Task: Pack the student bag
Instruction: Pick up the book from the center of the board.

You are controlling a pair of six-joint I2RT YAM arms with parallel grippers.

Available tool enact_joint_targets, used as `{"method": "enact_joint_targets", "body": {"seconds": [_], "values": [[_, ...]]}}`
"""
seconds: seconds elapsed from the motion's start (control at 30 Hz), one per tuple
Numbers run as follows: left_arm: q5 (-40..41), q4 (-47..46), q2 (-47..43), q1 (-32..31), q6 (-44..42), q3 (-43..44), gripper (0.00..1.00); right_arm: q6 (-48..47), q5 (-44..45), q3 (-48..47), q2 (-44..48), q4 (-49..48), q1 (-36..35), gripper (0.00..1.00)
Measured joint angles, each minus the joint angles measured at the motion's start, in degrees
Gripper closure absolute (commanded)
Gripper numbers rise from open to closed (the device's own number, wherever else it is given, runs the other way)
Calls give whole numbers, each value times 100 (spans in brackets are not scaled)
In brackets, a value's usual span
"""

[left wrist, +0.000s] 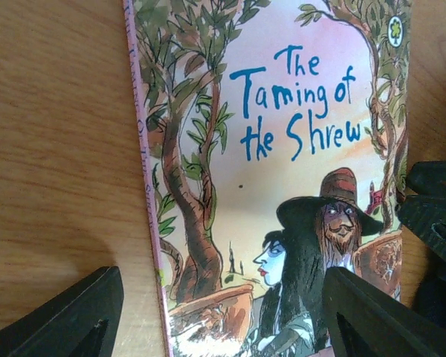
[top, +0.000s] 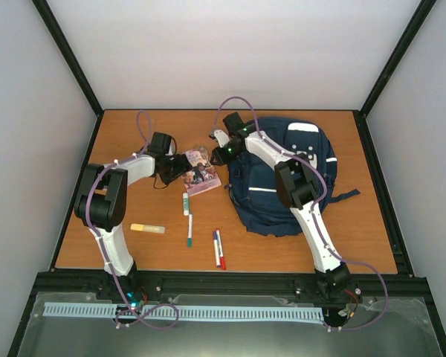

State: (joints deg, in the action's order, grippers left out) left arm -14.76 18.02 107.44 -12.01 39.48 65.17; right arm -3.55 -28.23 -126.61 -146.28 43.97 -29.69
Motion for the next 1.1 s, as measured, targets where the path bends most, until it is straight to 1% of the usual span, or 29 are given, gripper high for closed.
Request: {"method": "enact_joint_targets", "body": {"seconds": [0.33,0.43,0.67,0.8,1.1], "values": [[-179,-223,85,2,15,17,23,-13,339,-61,-37,42,-105,68],[-280,-308,107,2,52,17,20,-28,549,-101,-48,70,-160,70],[-643,-621,205,52,146,11,20,-140,1099,-254,-122,127,-295,78],[-914,-1003,271,120,273,-66,21,-195,1217,-313,-160,131,-304,81],[-1202,-1506,188,146,426,-358,22,-299,1329,-334,-162,138,-315,88]]}}
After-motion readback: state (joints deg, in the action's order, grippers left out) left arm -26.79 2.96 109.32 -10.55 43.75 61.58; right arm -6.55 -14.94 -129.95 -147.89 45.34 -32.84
